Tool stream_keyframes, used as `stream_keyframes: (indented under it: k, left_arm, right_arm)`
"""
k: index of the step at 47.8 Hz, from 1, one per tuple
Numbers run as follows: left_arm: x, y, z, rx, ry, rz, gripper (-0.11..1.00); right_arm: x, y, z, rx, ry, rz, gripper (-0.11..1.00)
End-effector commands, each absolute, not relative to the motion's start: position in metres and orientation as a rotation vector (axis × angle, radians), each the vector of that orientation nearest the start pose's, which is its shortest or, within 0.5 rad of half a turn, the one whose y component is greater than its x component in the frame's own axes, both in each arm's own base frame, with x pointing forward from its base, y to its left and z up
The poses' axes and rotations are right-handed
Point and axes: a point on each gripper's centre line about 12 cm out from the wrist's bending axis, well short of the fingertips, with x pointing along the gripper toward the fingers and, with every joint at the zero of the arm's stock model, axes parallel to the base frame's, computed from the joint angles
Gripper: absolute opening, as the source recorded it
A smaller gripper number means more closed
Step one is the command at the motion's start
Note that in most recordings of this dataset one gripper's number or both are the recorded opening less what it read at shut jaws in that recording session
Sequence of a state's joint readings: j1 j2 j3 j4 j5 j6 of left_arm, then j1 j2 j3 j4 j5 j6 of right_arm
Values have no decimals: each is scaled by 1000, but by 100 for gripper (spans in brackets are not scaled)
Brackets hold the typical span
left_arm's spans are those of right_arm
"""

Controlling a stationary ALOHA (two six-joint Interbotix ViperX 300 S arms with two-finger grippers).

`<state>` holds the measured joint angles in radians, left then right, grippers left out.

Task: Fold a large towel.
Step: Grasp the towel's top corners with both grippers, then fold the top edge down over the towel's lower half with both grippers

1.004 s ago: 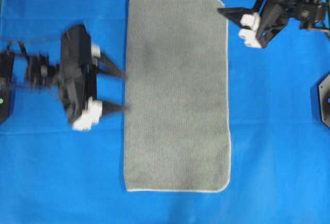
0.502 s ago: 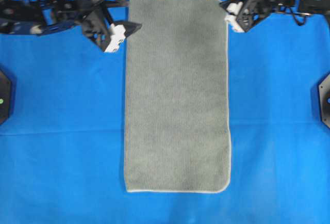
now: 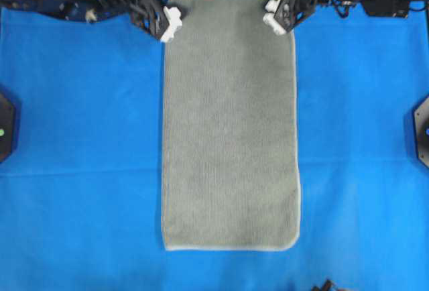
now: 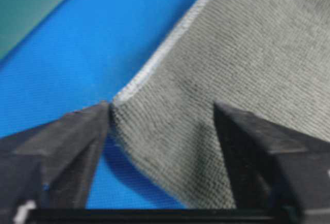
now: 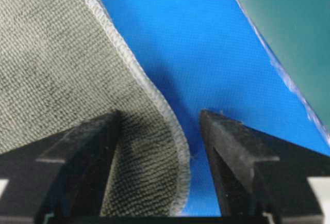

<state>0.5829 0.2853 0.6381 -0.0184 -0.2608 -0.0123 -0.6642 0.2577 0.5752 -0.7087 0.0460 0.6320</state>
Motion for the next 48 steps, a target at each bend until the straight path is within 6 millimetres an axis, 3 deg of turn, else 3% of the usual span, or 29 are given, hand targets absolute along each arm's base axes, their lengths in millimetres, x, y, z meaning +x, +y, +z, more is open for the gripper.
stream_keyframes:
  k: [1,5,12,14,21,31,38,43,48]
  left_arm:
    - [352,234,93,-205,618,576,62]
    - [352,235,92,-189,622,573,38]
    - [352,235,93,-177,624,569,2]
    - [352,235,94,-175,623,568,2]
    - [354,239,110,-149,590,570,2]
    - [353,254,159,-24,541,575,2]
    - [351,263,182,10,532,586,2]
    - [350,258,198,25,531,576,2]
    - [350,239,219,54,519,537,2]
  right_arm:
    - [328,-262,99,192,834,-617,62]
    - [327,-261,98,193,841,-617,50]
    - [323,-257,96,197,848,-614,10]
    - [322,-257,97,199,846,-614,4]
    - [319,-256,105,196,840,-629,4]
    - [307,-262,152,165,782,-700,4]
    - [295,-267,181,152,734,-749,4]
    - [291,-261,200,136,701,-756,4]
    - [287,-245,216,126,675,-748,4]
